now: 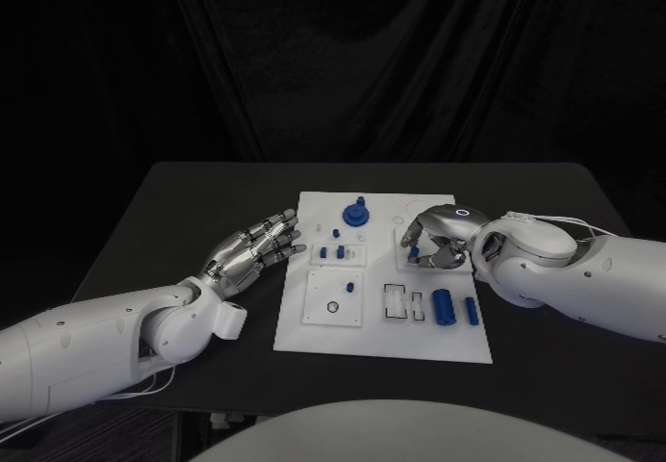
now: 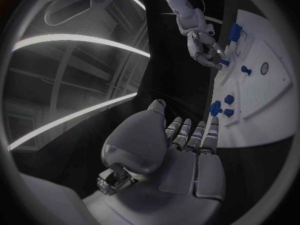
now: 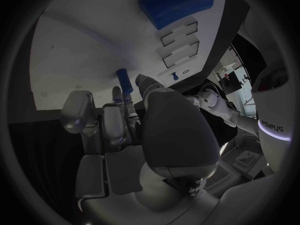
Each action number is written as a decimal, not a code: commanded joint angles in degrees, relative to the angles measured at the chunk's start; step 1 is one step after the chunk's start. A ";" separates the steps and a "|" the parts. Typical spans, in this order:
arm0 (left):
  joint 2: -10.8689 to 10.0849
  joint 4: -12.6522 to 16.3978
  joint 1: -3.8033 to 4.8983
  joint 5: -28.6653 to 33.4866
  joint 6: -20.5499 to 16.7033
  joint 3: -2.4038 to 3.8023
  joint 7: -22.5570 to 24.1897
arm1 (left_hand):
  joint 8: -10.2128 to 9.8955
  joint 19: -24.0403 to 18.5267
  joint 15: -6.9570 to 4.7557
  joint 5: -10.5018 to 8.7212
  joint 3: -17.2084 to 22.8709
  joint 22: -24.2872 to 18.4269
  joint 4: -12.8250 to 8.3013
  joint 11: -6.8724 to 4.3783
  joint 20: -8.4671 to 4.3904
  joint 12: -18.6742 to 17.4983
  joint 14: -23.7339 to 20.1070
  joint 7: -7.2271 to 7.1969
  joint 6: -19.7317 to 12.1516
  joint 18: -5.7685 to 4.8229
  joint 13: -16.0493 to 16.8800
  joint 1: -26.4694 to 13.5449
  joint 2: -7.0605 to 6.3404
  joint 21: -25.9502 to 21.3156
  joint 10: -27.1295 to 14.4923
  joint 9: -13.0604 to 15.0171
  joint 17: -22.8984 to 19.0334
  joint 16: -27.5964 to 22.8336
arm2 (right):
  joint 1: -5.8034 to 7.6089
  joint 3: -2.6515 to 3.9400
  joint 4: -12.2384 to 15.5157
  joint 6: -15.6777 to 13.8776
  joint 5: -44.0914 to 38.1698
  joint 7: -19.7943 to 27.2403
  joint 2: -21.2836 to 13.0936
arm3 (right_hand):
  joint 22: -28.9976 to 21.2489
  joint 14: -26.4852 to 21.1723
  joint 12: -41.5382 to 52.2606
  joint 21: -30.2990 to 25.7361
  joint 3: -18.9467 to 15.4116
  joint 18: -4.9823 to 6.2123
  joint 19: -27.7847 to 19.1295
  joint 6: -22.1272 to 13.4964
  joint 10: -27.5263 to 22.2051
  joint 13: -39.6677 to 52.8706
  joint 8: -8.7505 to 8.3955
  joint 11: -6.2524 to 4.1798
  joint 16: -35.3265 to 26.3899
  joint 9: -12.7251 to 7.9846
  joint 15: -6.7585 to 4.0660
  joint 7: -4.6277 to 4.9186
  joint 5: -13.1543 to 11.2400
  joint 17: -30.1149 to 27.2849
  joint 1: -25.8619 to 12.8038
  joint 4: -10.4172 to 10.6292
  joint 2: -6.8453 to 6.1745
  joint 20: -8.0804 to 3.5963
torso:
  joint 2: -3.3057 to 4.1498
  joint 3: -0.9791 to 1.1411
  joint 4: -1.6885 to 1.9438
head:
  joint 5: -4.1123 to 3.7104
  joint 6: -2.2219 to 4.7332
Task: Assemble the parts on the task board
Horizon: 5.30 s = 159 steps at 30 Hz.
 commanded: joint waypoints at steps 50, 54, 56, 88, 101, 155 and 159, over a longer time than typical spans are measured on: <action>0.34 -0.44 -1.43 0.01 0.78 0.04 4.62 | 0.37 0.50 0.07 0.38 1.41 -0.04 -0.36 -0.89 -0.04 0.28 -0.19 2.42 1.38 0.07 0.06 0.49 0.27 0.03 0.04 0.21 0.10 0.66 | -0.88 0.06 2.49 -8.80 -3.11 0.97 -1.66 | 7.74 -0.46 5.28 0.28 5.91 -0.22 -0.51 7.11 8.14 4.23 6.71 -2.50 -0.53 6.87 -2.03 -0.54 2.24 0.63 5.71 -6.57 1.46 -2.03 | 0.00 0.00 0.00 | 0.82 0.00; 0.45 -0.53 -1.48 0.01 0.86 0.04 4.55 | 0.37 0.47 0.08 0.39 1.43 -0.11 -0.37 -0.88 -0.04 0.29 -0.20 2.44 1.33 0.07 0.06 0.49 0.26 0.00 0.05 0.20 0.10 0.67 | 0.62 0.06 4.09 -8.94 -3.11 0.49 -2.00 | 7.78 -0.40 5.39 0.46 5.85 -0.25 -0.45 7.10 8.27 4.33 6.85 -2.55 -0.47 7.05 -2.06 -0.57 2.06 0.77 5.58 -6.56 1.37 -2.07 | -0.04 0.00 -0.03 | 0.80 0.00; 0.51 -0.58 -1.50 0.01 0.91 0.04 4.52 | 0.37 0.47 0.08 0.39 1.43 -0.11 -0.37 -0.88 -0.04 0.29 -0.20 2.44 1.33 0.07 0.06 0.49 0.26 0.00 0.05 0.20 0.10 0.67 | 1.36 0.06 4.99 -8.59 -3.11 0.13 -2.00 | 7.78 -0.41 5.40 0.45 5.83 -0.25 -0.45 7.07 8.28 4.35 6.88 -2.55 -0.51 7.09 -2.07 -0.57 1.99 0.70 5.52 -6.55 1.34 -2.08 | -0.02 -0.01 0.00 | 0.76 0.00; 0.58 -0.61 -1.56 0.00 1.91 0.04 5.74 | 0.45 0.55 0.18 0.55 2.41 -0.09 -0.21 0.50 -0.07 1.76 -0.16 2.19 1.91 0.10 0.23 0.59 0.67 0.02 0.52 0.25 0.13 0.97 | -4.08 0.07 6.67 -1.18 -10.48 0.89 13.51 | 7.95 0.00 5.10 1.17 6.04 -0.40 -0.19 5.81 8.05 4.51 6.74 -2.51 0.06 7.56 -2.07 -0.52 1.26 1.83 5.10 -6.53 1.23 -2.13 | -0.01 -0.04 0.01 | 3.12 0.00; 0.85 -0.67 -1.57 0.00 1.98 0.04 5.66 | 0.44 0.52 0.16 0.55 2.50 -0.16 -0.17 0.58 -0.07 1.86 -0.17 2.19 1.89 0.10 0.24 0.59 0.70 0.00 0.55 0.24 0.12 0.96 | -4.92 0.07 5.30 0.06 -11.54 0.27 14.12 | 7.92 -0.05 5.10 1.04 6.13 -0.37 -0.24 5.80 8.13 4.56 6.78 -2.54 -0.04 7.64 -2.07 -0.54 1.23 1.64 5.23 -6.68 1.26 -2.13 | -0.01 -0.04 0.00 | 2.97 0.00; 1.18 -1.06 -1.64 0.00 2.40 0.04 4.72 | 0.47 0.44 0.04 0.41 3.04 -0.35 -0.09 0.27 -0.06 1.90 -0.34 3.40 2.24 0.13 0.21 0.58 0.44 -0.11 0.55 0.28 0.10 0.90 | -6.46 0.07 4.11 0.67 -11.61 -2.13 13.99 | 7.47 -0.71 4.58 -0.80 6.57 -0.06 -1.00 5.41 7.70 4.71 6.82 -2.26 -0.96 8.12 -1.89 -0.33 1.52 0.23 5.37 -7.38 1.22 -2.05 | -0.01 -0.04 0.01 | 3.18 0.00; 1.19 -1.09 -1.67 0.00 2.45 0.04 4.66 | 0.47 0.44 0.04 0.41 3.04 -0.35 -0.09 0.27 -0.06 1.90 -0.34 3.40 2.24 0.13 0.21 0.58 0.44 -0.11 0.55 0.28 0.10 0.90 | -6.47 0.07 4.13 0.70 -11.61 -2.15 14.00 | 7.45 -0.77 4.44 -0.86 6.59 -0.06 -1.06 5.26 7.51 4.71 6.77 -2.18 -1.03 8.17 -1.82 -0.26 1.53 0.17 5.27 -7.42 1.16 -2.01 | -0.01 -0.04 0.01 | 3.19 0.00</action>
